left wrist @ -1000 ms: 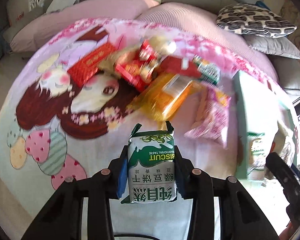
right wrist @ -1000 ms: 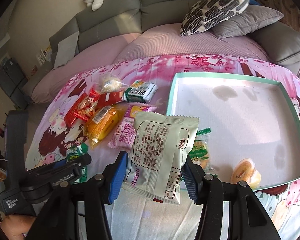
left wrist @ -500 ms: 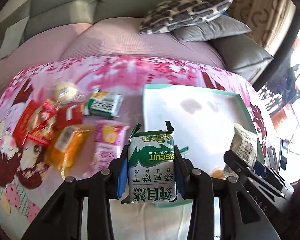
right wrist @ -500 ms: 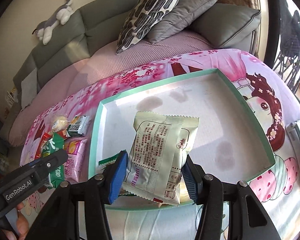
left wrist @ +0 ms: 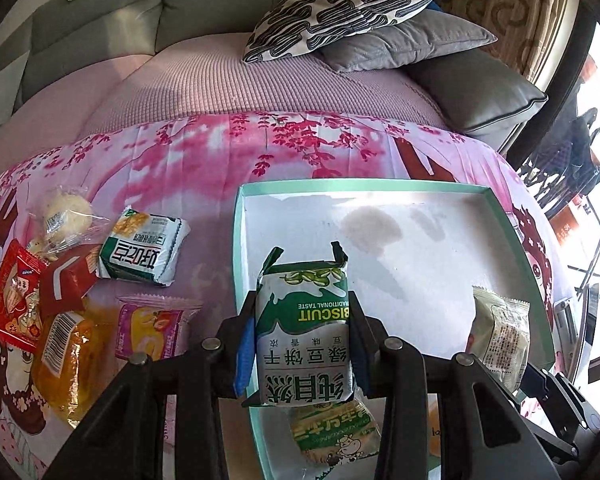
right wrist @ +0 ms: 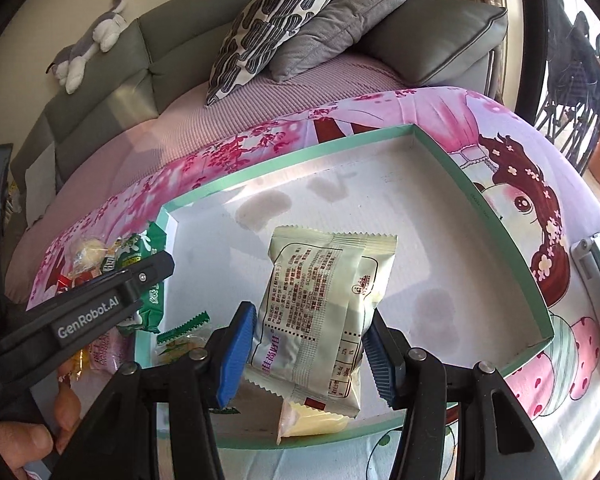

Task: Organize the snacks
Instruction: 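Place the biscuit box and biscuit bag into the tray with both tools, then move both tools back over the snack pile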

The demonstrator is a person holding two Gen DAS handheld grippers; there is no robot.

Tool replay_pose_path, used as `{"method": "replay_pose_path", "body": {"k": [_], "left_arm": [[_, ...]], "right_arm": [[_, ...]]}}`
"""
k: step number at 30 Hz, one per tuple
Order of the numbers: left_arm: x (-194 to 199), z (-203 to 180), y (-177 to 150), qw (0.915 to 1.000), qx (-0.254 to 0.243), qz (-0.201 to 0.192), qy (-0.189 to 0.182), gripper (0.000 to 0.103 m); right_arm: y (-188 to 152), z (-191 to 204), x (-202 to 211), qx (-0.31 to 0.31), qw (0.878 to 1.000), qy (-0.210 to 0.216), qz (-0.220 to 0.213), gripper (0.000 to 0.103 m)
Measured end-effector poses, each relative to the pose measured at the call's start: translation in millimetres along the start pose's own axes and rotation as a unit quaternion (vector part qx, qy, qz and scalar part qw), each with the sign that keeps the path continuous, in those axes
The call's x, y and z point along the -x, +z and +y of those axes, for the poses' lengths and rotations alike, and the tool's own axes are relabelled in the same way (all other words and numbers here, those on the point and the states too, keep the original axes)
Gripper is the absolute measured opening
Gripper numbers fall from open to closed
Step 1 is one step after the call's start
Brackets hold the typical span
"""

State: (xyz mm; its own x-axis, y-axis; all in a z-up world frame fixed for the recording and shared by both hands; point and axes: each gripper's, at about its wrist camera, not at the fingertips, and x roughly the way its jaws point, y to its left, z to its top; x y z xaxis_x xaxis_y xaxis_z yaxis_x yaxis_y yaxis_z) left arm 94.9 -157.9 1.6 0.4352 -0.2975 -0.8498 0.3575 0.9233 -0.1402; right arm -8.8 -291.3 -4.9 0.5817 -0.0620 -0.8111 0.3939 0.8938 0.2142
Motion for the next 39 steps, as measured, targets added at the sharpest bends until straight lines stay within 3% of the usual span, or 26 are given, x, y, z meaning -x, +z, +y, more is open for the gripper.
{"method": "replay_pose_path", "body": {"k": [4, 6, 8, 11, 13, 14, 18, 22, 26, 31, 36, 39], "left_arm": [[-7, -10, -6, 0.9998, -0.018, 0.007, -0.008, 0.042], [-9, -13, -7, 0.9995, -0.019, 0.02, -0.013, 0.047], [-5, -14, -8, 0.9994, -0.015, 0.021, -0.023, 0.07], [7, -10, -8, 0.9996, -0.016, 0.009, -0.021, 0.076], [15, -3, -8, 0.9999, -0.012, 0.002, -0.004, 0.079], [19, 1, -8, 0.9999, -0.009, -0.001, 0.007, 0.086], [32, 24, -6, 0.9987, 0.002, -0.02, 0.048, 0.092], [37, 53, 0, 0.9941, 0.024, -0.031, 0.101, 0.097], [41, 79, 3, 0.9933, 0.07, -0.031, 0.087, 0.098], [31, 95, 15, 0.9907, 0.084, -0.02, 0.105, 0.098], [53, 110, 14, 0.9897, 0.091, -0.034, 0.105, 0.098], [66, 127, 8, 0.9864, 0.121, -0.043, 0.103, 0.098]], "right_arm": [[-4, -3, -6, 0.003, 1.0, -0.009, 0.008, 0.056], [-6, -4, -9, 0.001, 1.0, -0.009, 0.019, 0.056], [-7, -3, -9, -0.001, 1.0, -0.008, 0.026, 0.058], [-9, 0, -6, 0.008, 1.0, -0.018, 0.015, 0.074], [-11, 1, -6, 0.017, 1.0, -0.023, 0.012, 0.077], [-12, 1, -6, 0.019, 0.999, -0.026, 0.012, 0.078], [-16, 3, -5, 0.028, 0.999, -0.039, 0.001, 0.103], [-14, 12, -1, 0.035, 0.997, -0.06, -0.016, 0.103], [-11, 25, 9, 0.044, 0.995, -0.083, -0.04, 0.103], [16, 49, 14, 0.037, 0.995, -0.054, -0.074, 0.103], [29, 75, 36, 0.051, 0.99, -0.022, -0.128, 0.103], [23, 89, 36, 0.075, 0.99, -0.007, -0.119, 0.103]]}}
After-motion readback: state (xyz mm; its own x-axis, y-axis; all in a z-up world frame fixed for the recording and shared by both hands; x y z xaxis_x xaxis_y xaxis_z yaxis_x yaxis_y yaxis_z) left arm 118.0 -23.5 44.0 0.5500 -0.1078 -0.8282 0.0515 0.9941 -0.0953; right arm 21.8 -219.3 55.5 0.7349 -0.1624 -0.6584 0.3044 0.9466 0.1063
